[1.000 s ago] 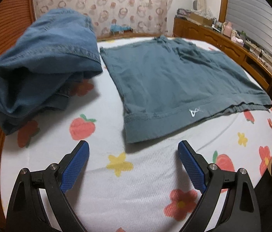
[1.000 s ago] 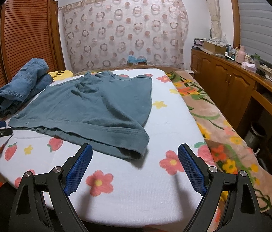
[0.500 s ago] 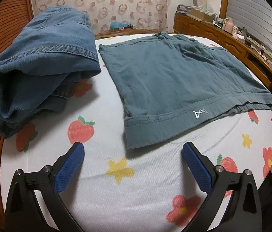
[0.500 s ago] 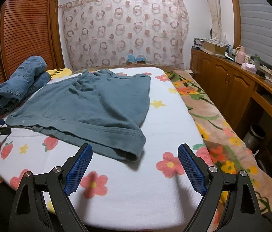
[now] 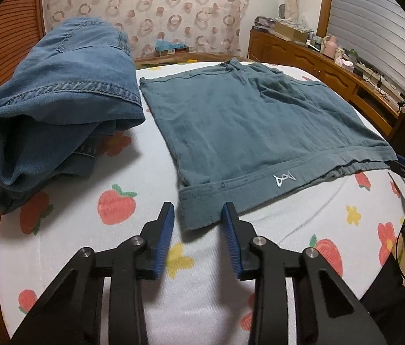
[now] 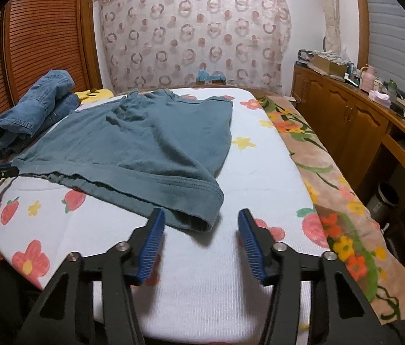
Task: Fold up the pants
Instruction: 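Move both grippers down toward the leg hems of the shorts, then close the right gripper on a shorts leg hem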
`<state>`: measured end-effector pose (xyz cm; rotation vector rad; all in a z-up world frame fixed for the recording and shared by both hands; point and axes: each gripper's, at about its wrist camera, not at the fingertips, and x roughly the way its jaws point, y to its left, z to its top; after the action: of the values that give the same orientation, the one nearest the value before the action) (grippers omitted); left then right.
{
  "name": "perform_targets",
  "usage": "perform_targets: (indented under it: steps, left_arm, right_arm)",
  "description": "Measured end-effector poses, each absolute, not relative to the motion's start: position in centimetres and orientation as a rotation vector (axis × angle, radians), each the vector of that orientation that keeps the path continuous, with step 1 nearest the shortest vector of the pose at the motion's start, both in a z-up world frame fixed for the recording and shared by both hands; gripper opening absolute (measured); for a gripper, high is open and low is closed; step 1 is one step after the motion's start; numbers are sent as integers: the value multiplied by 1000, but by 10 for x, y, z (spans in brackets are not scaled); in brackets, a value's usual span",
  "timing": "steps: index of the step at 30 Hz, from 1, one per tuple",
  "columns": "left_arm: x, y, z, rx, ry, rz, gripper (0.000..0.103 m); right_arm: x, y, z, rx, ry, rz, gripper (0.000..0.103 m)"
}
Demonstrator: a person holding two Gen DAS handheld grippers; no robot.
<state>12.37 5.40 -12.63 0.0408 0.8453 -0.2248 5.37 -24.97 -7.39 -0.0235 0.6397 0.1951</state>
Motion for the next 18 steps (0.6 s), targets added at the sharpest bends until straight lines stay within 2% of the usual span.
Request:
perform_targets:
  steps: [5, 9, 10, 14, 18]
  left_arm:
    - [122, 54, -127, 32, 841, -223, 33]
    - [120, 51, -125, 33, 837, -235, 20]
    - [119, 50, -124, 35, 835, -236, 16]
    - [115, 49, -118, 28, 818, -246, 9]
    - [110, 48, -112, 24, 801, -250, 7]
  right_arm:
    - [56, -253, -72, -8, 659, 199, 36]
    - [59, -254, -70, -11, 664, 202, 27]
    - [60, -254, -69, -12, 666, 207, 21]
    - [60, -253, -67, -19, 661, 213, 10]
    - [58, -252, -62, -18, 645, 225, 6]
